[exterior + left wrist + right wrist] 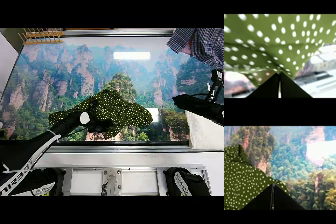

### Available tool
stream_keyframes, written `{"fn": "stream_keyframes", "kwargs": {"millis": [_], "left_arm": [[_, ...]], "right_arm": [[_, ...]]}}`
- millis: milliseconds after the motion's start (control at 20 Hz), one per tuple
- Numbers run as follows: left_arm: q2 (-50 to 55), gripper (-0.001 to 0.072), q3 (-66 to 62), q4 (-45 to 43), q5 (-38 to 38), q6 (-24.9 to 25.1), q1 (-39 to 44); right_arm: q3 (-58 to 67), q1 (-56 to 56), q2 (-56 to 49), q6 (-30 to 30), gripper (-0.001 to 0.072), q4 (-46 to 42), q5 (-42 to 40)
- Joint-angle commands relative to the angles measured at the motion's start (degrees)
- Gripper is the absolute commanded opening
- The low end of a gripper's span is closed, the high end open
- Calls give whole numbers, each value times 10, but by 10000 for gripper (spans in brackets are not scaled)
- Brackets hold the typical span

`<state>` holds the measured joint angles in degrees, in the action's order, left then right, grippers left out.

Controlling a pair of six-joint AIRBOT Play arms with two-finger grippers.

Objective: Fold the clothes and pants, and hang the long-sleeved shirts on hangers.

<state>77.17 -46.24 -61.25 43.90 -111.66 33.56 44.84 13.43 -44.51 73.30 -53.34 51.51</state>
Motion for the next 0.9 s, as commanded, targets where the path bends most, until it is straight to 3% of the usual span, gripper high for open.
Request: {"fn": "stream_keyframes", "kwargs": {"millis": [0, 150, 350, 400, 450, 500, 650, 850], "left_arm": [[-61, 3, -1, -105, 43, 4, -59], [-137, 3, -1, -201, 68, 9, -165], [-201, 3, 0, -201, 100, 77, -302], [-211, 116, 5, -200, 122, 83, -323], [-218, 354, 14, -200, 132, 83, -333], [-236, 656, 58, -196, 141, 82, -357], [-222, 657, 132, -139, 127, 94, -380], [-133, 657, 136, 36, 53, 203, -366]], "right_arm": [[-14, 0, 0, 0, 8, -19, 0], [-32, 0, -1, 0, 7, -20, 0], [-36, 0, 0, 0, 8, -20, 0], [-36, 0, 0, 0, 8, -19, 0], [-36, 0, 0, 0, 8, -19, 0], [-36, 0, 0, 0, 8, -19, 0], [-36, 0, 0, 0, 8, -19, 0], [-36, 0, 0, 0, 8, -19, 1]]}}
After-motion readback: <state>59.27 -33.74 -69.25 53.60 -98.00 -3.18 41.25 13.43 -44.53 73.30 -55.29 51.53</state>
